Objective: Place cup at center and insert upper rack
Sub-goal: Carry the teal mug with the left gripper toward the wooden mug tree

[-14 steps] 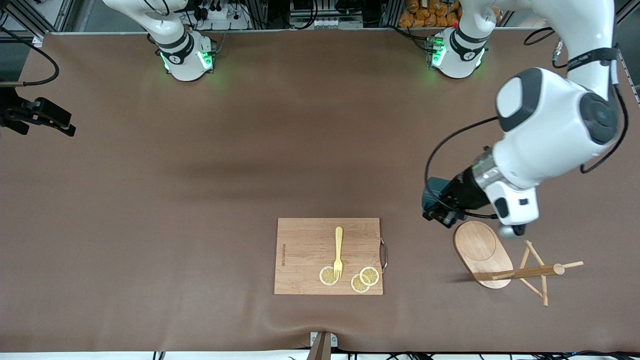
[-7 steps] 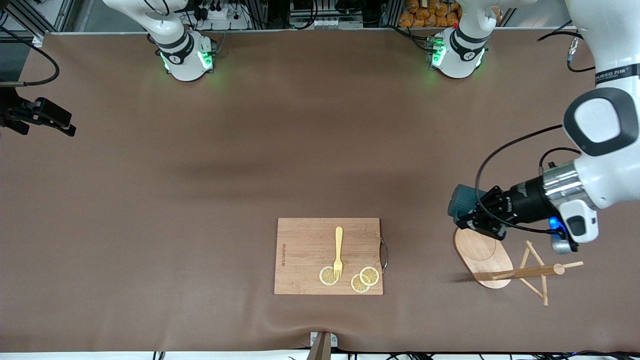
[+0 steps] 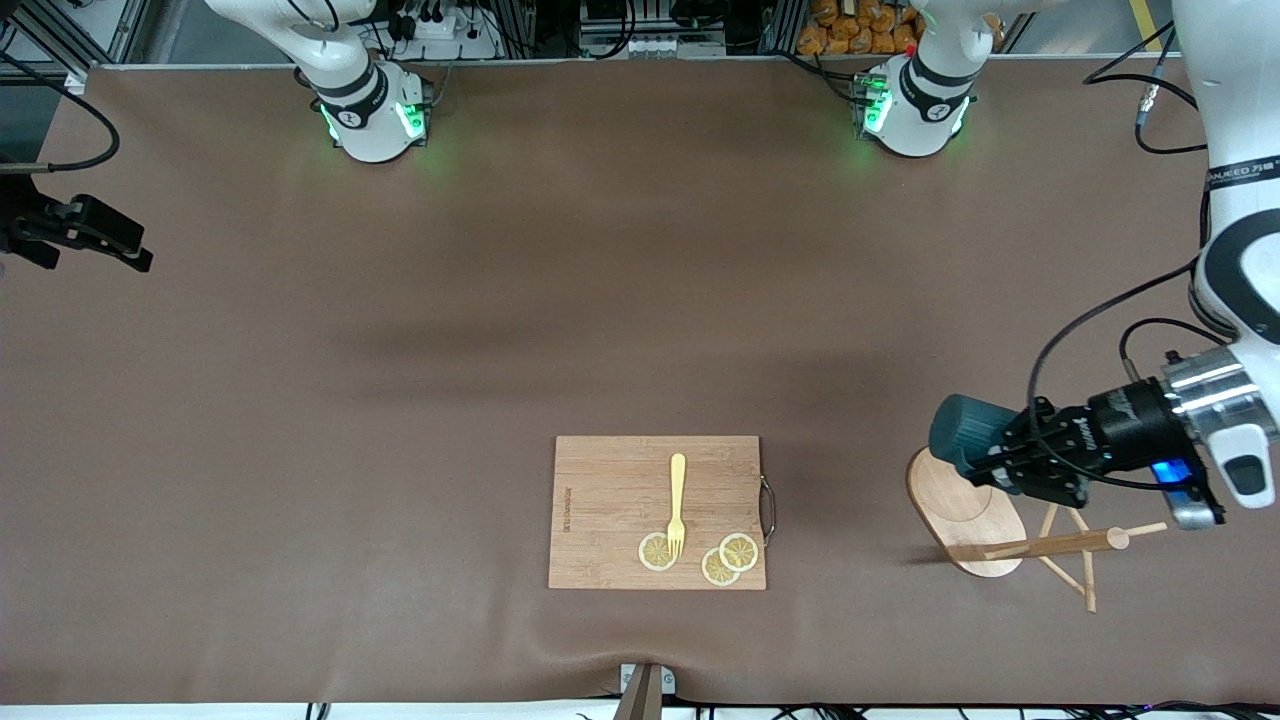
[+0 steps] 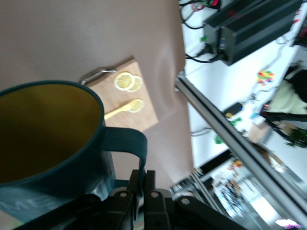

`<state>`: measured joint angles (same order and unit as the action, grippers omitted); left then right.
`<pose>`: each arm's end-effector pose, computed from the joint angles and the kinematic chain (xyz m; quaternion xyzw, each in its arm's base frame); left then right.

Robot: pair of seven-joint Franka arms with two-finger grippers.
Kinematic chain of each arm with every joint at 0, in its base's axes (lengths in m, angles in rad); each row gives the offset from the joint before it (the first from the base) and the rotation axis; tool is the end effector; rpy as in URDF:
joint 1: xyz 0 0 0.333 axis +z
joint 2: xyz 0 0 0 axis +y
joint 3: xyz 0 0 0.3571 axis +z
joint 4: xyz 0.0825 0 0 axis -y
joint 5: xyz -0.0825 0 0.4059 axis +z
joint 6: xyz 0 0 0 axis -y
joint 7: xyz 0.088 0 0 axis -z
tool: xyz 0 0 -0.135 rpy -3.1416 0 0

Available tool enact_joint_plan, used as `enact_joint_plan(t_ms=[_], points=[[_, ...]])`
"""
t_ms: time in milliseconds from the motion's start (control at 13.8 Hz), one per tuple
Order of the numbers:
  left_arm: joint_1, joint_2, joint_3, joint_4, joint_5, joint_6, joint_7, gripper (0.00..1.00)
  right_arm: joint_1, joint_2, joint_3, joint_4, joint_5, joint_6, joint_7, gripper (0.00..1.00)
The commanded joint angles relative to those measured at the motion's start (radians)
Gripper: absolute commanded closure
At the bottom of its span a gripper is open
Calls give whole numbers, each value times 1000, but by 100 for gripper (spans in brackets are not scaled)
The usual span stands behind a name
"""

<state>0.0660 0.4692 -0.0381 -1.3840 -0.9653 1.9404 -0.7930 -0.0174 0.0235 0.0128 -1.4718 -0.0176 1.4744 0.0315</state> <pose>0.7605 -0.0503 0.4940 0.7475 0.4897 -0.1313 0.4292 0.5745 -0.0053 0.6642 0.9997 -0.0188 -0.0103 0.0088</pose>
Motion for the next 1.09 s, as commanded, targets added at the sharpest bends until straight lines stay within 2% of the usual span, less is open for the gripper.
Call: enact_joint_plan(t_ms=[0,218,798,1016], points=[[46,29,-8,3,-151,8,110,100,-13,6,10,18,2,-16,-2,0],[72,51,-8,3,-222,9,266,100,-13,6,10,18,2,-16,-1,0],[126,100,-9,-7,-225,-5,497,100,-13,6,10,18,2,-19,-2,0],[135,114,-10,-9,-227,-5,520,100,-13,6,10,19,2,-20,-2,0]])
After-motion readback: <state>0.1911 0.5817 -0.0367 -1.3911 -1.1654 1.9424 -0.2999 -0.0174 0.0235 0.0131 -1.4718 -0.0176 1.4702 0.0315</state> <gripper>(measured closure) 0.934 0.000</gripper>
